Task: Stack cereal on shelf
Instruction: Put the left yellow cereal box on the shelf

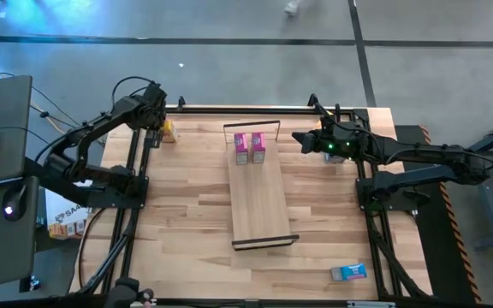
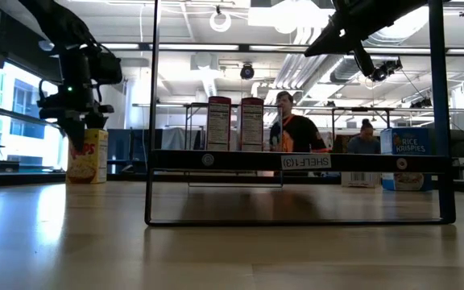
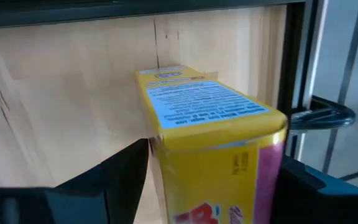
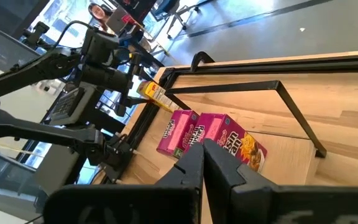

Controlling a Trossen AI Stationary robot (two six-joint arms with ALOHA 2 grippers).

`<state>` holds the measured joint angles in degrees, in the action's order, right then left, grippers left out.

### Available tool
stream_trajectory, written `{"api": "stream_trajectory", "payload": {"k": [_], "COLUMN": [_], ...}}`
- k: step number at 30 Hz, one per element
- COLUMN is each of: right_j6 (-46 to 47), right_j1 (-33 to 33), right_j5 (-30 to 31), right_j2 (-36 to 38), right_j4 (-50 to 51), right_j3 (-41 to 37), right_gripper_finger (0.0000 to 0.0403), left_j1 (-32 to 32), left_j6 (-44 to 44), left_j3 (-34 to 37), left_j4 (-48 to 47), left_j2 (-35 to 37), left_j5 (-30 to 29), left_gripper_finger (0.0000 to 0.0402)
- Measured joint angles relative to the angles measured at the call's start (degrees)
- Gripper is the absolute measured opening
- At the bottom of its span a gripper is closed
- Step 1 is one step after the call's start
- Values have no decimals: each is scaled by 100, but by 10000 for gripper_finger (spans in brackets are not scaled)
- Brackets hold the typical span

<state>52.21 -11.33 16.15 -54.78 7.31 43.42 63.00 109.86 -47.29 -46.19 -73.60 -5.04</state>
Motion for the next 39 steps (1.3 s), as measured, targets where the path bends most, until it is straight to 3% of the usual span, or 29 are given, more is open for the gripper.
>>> {"api": "stream_trajectory", "payload": {"k": [21,33,39], "right_j6": [48,48,46], "right_j1": [1,1,1], "right_j5": [81,147,149], "right_j2": [0,0,0], "right_j4": [10,12,12], "right_j3": [0,0,0], "right_gripper_finger": [1,1,1], "left_j1": [0,-2,-1], "left_j6": [-402,-1127,-2083], "left_j3": [0,0,0], "left_j4": [372,432,934], "left_j2": [-304,-213,231], "left_j5": [-128,-14,-9], "left_gripper_finger": [250,149,149]}}
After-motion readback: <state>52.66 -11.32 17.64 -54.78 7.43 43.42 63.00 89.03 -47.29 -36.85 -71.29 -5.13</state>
